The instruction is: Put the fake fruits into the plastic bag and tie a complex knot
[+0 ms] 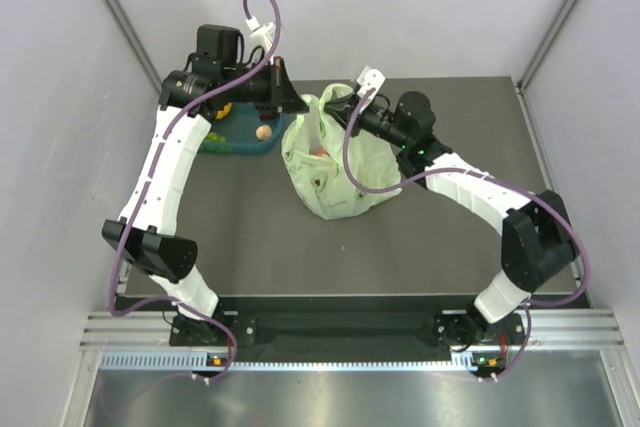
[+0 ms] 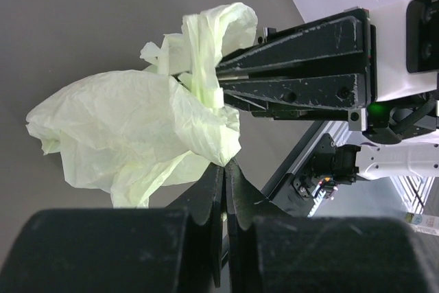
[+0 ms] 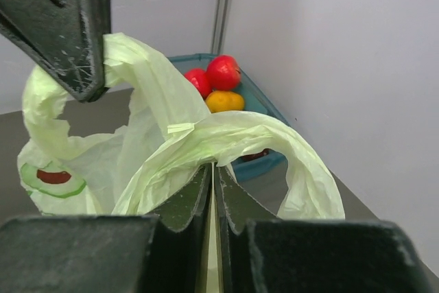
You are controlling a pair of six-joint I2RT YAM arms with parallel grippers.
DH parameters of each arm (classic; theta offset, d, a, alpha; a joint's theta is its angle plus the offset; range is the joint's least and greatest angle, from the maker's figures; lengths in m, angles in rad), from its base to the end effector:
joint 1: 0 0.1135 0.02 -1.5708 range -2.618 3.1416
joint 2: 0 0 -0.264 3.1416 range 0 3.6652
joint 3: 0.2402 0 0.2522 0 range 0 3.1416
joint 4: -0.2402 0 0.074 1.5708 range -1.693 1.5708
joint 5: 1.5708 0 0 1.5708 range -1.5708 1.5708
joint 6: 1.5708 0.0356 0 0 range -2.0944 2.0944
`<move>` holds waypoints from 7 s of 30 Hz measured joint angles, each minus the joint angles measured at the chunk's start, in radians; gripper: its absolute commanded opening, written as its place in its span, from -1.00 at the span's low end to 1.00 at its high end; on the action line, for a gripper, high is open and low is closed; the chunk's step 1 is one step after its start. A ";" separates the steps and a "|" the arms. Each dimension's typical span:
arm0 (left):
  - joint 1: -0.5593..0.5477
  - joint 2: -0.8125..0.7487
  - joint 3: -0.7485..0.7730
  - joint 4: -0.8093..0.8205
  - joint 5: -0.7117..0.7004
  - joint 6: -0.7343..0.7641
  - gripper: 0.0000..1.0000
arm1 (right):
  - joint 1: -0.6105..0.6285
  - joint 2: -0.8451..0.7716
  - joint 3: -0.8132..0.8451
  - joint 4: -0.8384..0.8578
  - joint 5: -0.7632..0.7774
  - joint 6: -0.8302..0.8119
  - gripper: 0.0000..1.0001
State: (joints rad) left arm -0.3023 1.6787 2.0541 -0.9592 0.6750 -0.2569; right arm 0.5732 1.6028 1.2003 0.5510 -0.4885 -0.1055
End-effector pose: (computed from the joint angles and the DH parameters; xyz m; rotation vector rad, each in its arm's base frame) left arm 0.3173 -0.1222 0.4655 0.4553 2.1436 -1.0460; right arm 0.3116 0.2210 0.3522 -0.8616 1.2045 0.7276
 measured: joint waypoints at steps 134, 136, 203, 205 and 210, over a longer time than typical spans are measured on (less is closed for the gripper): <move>-0.020 -0.262 -0.772 0.946 0.317 0.090 0.13 | 0.006 -0.012 0.063 -0.006 -0.115 0.335 -1.00; -0.029 -0.262 -0.772 0.967 0.316 0.085 0.20 | 0.006 -0.012 0.069 -0.012 -0.116 0.336 -1.00; 0.047 -0.162 -0.680 0.620 -0.170 -0.172 -1.00 | -0.179 -0.231 -0.327 -0.041 -0.085 0.504 -1.00; 0.051 -0.166 -0.708 0.631 -0.174 -0.185 -1.00 | -0.184 -0.232 -0.331 -0.059 -0.080 0.505 -1.00; 0.052 -0.215 -0.798 0.702 -0.214 -0.206 -1.00 | -0.185 -0.248 -0.337 -0.109 -0.025 0.510 -1.00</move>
State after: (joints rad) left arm -0.2504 1.4635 1.2564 -0.2573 0.4614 -0.4629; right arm 0.3885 1.3544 0.8635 0.4419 -0.5137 0.4042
